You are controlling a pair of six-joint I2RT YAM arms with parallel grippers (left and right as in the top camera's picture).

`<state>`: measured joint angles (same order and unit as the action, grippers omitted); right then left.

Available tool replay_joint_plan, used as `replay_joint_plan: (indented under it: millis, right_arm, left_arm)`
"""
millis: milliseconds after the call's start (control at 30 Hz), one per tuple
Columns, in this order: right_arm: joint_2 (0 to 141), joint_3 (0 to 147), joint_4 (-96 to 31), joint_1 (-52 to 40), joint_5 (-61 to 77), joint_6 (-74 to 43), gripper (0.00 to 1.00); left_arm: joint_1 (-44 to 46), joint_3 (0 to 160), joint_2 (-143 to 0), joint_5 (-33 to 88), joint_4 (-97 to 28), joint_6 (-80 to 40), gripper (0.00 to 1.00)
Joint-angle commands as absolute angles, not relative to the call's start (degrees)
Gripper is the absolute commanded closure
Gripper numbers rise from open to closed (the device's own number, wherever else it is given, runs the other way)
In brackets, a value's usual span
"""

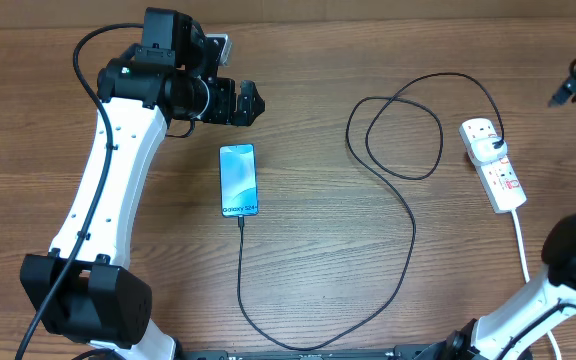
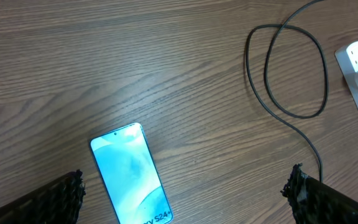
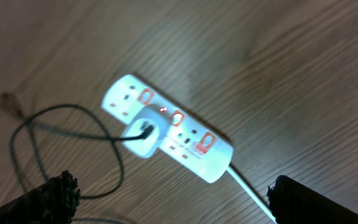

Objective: Plug charger to phone and switch on socket
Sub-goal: 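Lift the right gripper up off the power strip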

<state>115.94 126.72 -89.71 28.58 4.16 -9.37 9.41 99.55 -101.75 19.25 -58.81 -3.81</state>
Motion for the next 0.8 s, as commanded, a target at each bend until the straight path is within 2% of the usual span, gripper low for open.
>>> replay_joint_plan:
  millis: [0, 467, 767]
  right_arm:
    - [110.83, 128.40, -90.52, 24.75, 4.75, -8.47, 0.00]
    - [104.57, 128.38, -97.06, 12.64, 4.56, -8.51, 0.00]
    - [104.57, 128.38, -97.03, 11.31, 4.58, -8.51, 0.00]
  left_arm:
    - [9.76, 100.27, -100.20, 18.85, -58.67, -2.20, 0.01]
    - [9.76, 100.27, -100.20, 18.81, -58.59, -2.31, 0.00]
    - [9.74, 100.25, -100.20, 18.83, -58.61, -2.31, 0.00]
